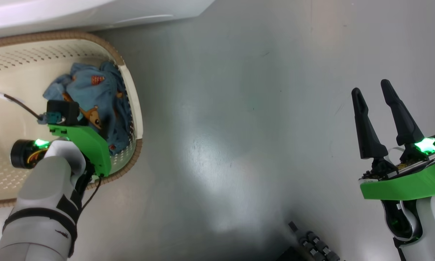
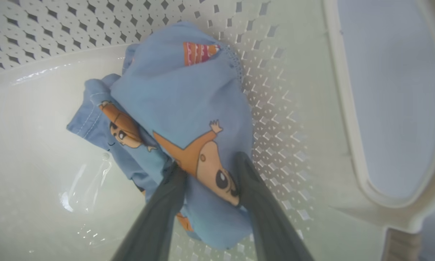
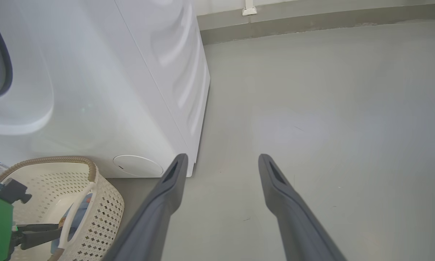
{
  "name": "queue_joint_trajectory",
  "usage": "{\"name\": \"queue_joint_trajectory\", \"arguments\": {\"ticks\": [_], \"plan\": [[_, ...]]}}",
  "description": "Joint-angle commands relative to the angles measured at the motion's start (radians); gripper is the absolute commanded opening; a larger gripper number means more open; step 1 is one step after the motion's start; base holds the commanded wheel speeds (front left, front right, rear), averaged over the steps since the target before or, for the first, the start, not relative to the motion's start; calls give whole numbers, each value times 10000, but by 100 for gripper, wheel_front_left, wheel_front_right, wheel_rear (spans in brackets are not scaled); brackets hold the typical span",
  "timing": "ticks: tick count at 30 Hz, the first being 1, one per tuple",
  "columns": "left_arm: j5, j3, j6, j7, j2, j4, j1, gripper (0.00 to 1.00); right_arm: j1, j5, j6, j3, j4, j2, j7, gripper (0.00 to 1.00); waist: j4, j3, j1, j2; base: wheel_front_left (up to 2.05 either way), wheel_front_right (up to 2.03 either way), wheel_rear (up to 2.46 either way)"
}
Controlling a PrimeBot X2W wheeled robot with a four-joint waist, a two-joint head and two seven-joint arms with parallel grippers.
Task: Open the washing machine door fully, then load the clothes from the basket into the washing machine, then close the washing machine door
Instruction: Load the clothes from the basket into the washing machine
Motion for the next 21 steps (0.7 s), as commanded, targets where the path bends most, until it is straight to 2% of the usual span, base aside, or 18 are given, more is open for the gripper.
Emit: {"name": "queue_joint_trajectory", "arguments": {"ticks": [1, 15, 21], "plan": [[-165, 168, 38, -36, 240, -34, 323, 0, 399, 7, 62, 127, -218, -145, -48, 100, 19, -135, 0, 0, 0, 0, 0], [-870, 430, -59, -825, -86, -106, 720, 0, 786, -111, 62, -99, -223, -335, -48, 100, 700, -1281, 0, 0, 0, 0, 0], [-1026, 703, -22, -866, -14, -1037, 1223, 0, 950, -139, 62, -98, -118, -367, -48, 100, 964, -1976, 0, 0, 0, 0, 0]]}}
